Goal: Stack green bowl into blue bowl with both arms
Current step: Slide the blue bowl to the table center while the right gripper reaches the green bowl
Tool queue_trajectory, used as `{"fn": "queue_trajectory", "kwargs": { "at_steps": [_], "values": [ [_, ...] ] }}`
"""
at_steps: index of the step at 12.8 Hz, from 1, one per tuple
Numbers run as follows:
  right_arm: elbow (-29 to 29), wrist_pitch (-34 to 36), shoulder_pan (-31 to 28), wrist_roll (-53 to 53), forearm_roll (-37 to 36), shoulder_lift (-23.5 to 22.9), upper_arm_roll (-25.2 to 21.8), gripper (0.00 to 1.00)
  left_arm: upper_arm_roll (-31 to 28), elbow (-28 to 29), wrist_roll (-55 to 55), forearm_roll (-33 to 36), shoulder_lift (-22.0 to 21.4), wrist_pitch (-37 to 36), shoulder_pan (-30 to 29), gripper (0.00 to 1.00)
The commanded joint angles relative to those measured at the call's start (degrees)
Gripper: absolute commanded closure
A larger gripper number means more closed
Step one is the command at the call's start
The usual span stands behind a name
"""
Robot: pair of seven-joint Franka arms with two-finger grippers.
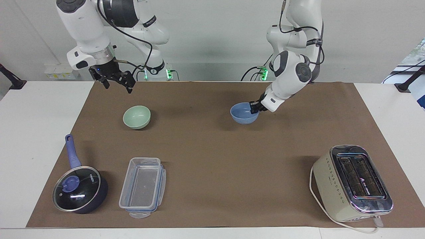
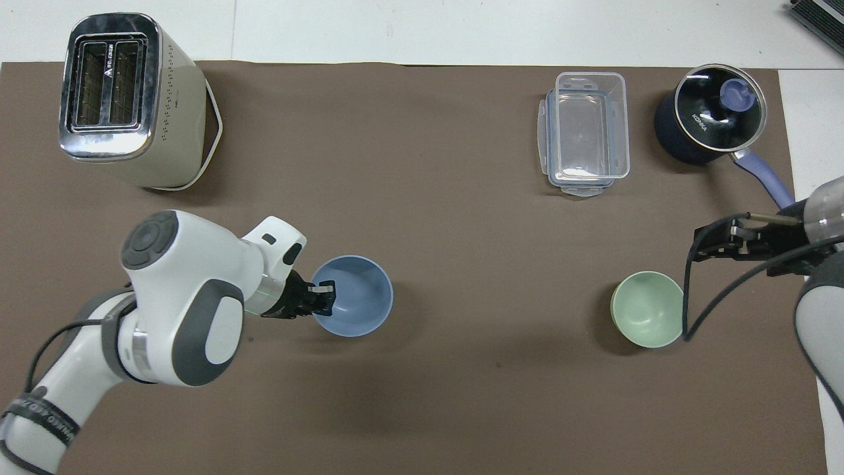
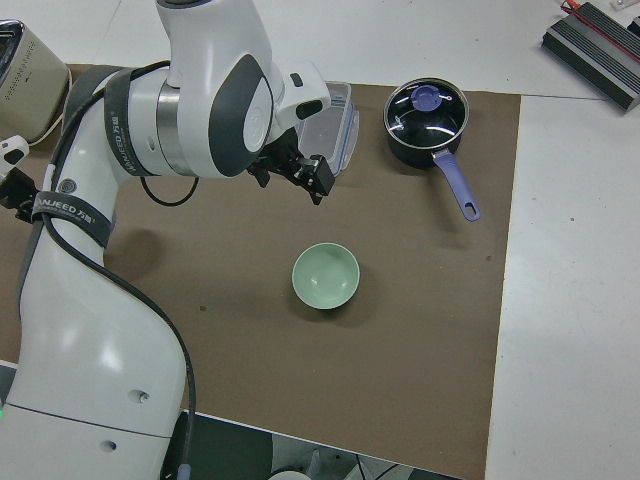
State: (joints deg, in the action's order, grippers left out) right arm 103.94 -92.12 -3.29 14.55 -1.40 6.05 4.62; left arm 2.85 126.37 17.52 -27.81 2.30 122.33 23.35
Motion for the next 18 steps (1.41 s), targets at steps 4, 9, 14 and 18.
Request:
{"fn": "queue_trajectory", "kwargs": {
  "at_steps": [4,9,14,18],
  "values": [
    [17.2,-11.0,-3.0,-0.4,0.2,5.4,-0.3,0.00,-0.9,0.5,2.7,-6.1,5.1,8.0,8.6,1.00],
    [26.0,-22.7,-6.9,-5.4,0.2,3.0,-0.4,0.00,-1.1,0.6,3.0,-6.1,5.9,8.9,9.2,0.00],
    [28.6,-29.8,-7.7,-5.7,0.1,-2.9,-0.4,0.00,-1.7,-0.6,2.1,-2.2,2.3,5.3,4.9,0.00],
    [29.9,-31.4,-8.3,-7.4,0.1,-2.9,-0.4,0.00,-1.7,-9.1,1.7,10.4,1.3,-5.4,-4.4,0.00]
  ]
}}
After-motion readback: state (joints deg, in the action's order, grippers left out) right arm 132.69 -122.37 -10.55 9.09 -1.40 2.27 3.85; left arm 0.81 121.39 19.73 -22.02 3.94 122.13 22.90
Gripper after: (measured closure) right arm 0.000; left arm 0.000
